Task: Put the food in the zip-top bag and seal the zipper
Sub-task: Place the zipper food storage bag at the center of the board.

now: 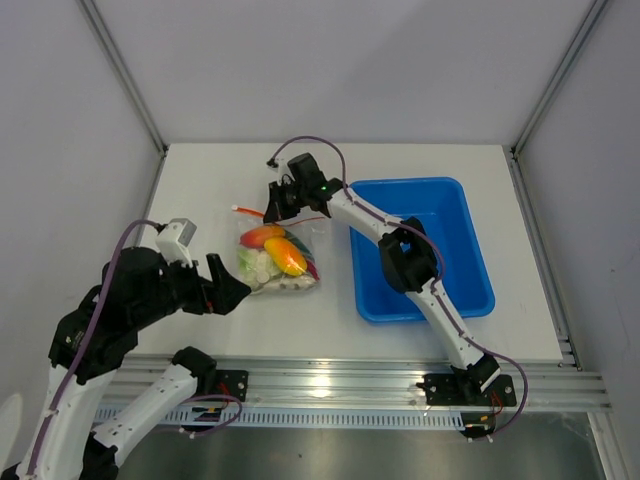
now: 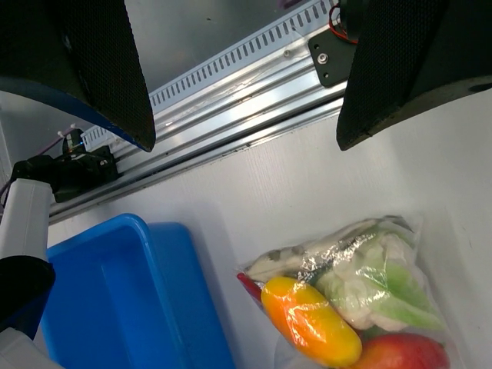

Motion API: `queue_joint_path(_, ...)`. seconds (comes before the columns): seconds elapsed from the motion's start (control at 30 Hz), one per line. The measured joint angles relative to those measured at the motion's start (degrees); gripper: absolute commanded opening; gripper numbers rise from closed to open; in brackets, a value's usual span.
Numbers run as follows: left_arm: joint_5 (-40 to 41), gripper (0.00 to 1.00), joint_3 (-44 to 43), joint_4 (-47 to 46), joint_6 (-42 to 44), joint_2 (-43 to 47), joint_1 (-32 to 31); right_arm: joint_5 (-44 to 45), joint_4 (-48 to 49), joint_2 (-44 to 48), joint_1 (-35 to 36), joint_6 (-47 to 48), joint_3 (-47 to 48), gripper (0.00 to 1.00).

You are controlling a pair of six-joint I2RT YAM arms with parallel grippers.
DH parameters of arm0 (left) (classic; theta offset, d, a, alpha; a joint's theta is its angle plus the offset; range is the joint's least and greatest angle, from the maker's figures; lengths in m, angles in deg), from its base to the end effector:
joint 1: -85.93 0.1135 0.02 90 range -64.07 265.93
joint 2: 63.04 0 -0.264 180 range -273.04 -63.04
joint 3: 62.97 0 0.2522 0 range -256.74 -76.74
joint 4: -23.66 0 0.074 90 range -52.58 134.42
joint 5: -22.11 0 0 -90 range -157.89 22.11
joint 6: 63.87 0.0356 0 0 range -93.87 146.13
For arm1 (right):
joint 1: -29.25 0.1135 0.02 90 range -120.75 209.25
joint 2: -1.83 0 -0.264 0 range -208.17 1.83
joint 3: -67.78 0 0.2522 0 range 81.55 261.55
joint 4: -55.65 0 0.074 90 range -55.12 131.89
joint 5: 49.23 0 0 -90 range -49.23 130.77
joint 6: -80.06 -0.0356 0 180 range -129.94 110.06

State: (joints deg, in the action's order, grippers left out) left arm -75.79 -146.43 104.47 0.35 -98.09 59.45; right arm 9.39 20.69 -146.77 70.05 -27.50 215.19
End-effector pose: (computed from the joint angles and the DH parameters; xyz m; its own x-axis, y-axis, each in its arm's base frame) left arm 0.0547 -0.0327 0.3952 -0.6691 -0.1480 -0.7283 0.2826 0.8557 -0.4335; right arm 0.4283 0.3942 0.1842 -0.6901 -0.2554 -0.6772 -0.7006 0.4705 0.5365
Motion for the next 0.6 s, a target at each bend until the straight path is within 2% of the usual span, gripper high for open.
queue_joint_path(0.17,-0.28,1.00,2.51,-0.02,-1.70,1.77,0.00,3.67,1.05,-0.44,0.20,-2.80,0.02,0.02)
queue_joint_path(0.27,-0.28,0.99,2.99,-0.02,-1.95,2.21,0.00,5.16,1.16,-0.90,0.22,-3.43,0.11,0.08)
queue_joint_path(0.37,-0.31,0.99,3.10,-0.11,-2.23,2.23,0.00,6.67,1.11,-1.25,0.22,-3.39,0.11,0.24)
queue_joint_path(0.4,-0.28,0.99,3.19,-0.15,-2.23,2.23,0.00,6.86,1.11,-1.25,0.22,-3.26,0.11,0.40)
queue_joint_path(0.43,-0.31,1.00,3.26,-0.22,-2.23,2.21,0.00,7.15,1.11,-1.25,0.22,-3.48,0.11,0.47)
queue_joint_path(0.5,-0.46,1.00,3.28,-0.52,-2.19,2.21,0.00,7.56,1.25,-1.25,0.22,-3.17,0.11,0.59)
queue_joint_path(0.6,-1.40,1.00,3.39,-1.53,-2.08,2.21,0.00,8.28,1.25,-1.25,0.20,-2.93,0.11,0.71)
